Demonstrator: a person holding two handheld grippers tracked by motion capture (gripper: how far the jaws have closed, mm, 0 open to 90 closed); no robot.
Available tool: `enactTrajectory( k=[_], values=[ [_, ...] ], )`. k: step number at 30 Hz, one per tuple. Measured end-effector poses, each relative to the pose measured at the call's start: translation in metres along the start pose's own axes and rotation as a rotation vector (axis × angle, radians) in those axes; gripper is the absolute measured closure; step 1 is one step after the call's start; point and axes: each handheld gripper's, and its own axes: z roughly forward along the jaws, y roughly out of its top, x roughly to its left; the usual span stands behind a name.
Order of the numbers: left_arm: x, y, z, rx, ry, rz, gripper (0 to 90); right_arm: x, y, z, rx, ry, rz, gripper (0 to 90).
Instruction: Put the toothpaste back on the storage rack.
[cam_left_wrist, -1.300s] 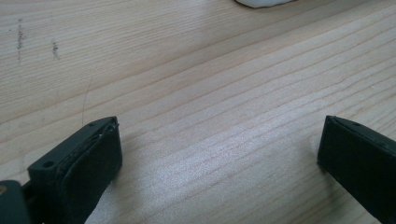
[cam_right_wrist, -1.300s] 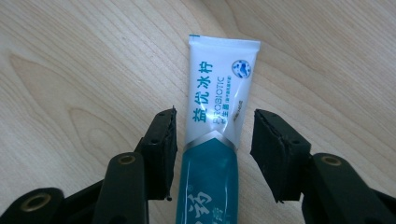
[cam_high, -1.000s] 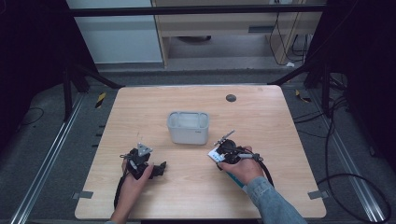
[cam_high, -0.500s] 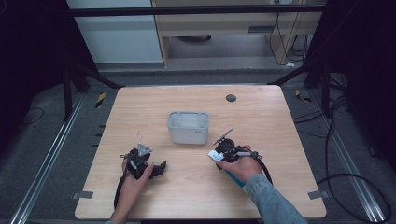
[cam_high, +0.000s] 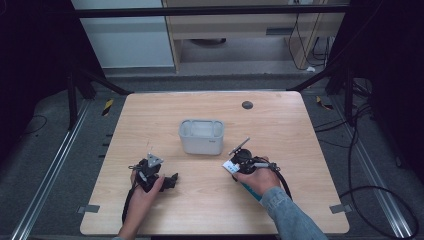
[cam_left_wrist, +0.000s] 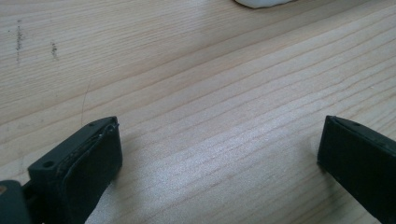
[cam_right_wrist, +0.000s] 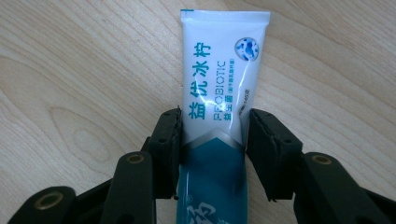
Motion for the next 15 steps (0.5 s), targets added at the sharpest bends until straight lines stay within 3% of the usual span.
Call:
enactTrajectory(
  k=[10, 15],
  values=[
    [0.0, 0.0001, 0.0, 0.001, -0.001, 0.001, 0.0, 0.0006, -0.0016, 0.0001, -0.005, -0.016, 0.004, 58.6],
    [0.0001, 0.0002, 0.0002, 0.0, -0.002, 0.002, 0.0, 0.0002, -0.0017, -0.0022, -0.008, -0.023, 0.002, 64.6]
  ],
)
